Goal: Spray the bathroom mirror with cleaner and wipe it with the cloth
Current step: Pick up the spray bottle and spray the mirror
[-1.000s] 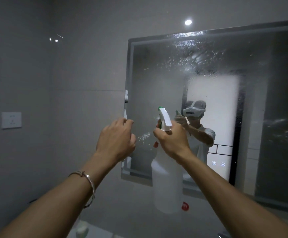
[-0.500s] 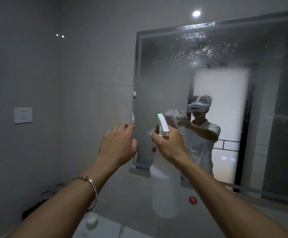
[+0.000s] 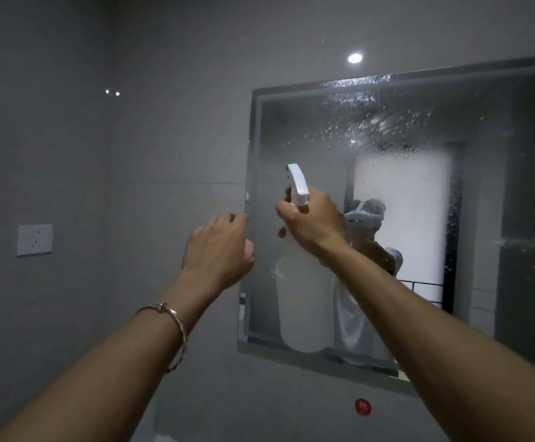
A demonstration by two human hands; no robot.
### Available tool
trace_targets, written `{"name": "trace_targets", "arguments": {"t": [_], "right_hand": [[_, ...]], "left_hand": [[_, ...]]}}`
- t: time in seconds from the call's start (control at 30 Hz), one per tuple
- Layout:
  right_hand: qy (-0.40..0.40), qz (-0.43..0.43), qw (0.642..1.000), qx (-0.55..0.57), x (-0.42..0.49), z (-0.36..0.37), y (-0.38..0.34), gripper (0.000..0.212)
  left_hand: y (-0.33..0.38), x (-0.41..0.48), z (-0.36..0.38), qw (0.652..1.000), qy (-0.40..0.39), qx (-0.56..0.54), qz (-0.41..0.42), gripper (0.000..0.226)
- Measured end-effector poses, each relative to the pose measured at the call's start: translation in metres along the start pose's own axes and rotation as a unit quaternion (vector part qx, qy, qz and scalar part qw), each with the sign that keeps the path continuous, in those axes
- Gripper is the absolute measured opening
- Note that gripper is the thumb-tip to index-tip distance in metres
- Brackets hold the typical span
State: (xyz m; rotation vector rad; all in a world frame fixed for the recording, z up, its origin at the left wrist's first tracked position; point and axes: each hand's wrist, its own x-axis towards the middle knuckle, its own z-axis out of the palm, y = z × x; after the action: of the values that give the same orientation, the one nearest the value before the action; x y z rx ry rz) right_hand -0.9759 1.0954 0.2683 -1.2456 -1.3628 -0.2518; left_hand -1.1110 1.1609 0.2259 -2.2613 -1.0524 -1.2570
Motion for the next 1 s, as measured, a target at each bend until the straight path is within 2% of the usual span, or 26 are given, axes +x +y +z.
{"name": "trace_targets", "arguments": {"t": [0.23, 0.33, 0.5, 0.77, 1.0], "right_hand": [[0.005, -0.01, 0.999, 0.034, 0.04, -0.001, -0.02, 0.015], [0.01, -0.001, 1.0, 0.012, 0.048, -0.002, -0.025, 0.02], [0.018, -0.006, 0.999, -0.029, 0.042, -0.003, -0.02, 0.015], [-0.014, 0.049, 0.998, -0.021, -0.013, -0.015, 0.022, 0.012], [-0.052, 0.108, 0.989, -0.087, -0.079, -0.006, 0.061, 0.016]], "left_hand": [[0.0, 0.04, -0.037, 0.999, 0.045, 0.015, -0.003, 0.042], [0.001, 0.046, -0.043, 0.998, 0.058, 0.008, -0.003, 0.044], [0.002, 0.04, -0.037, 0.998, 0.06, 0.006, 0.008, 0.044], [0.009, 0.006, -0.001, 1.0, 0.01, -0.018, 0.004, 0.047], [0.016, -0.04, 0.03, 0.998, -0.052, -0.037, -0.011, 0.047]]}}
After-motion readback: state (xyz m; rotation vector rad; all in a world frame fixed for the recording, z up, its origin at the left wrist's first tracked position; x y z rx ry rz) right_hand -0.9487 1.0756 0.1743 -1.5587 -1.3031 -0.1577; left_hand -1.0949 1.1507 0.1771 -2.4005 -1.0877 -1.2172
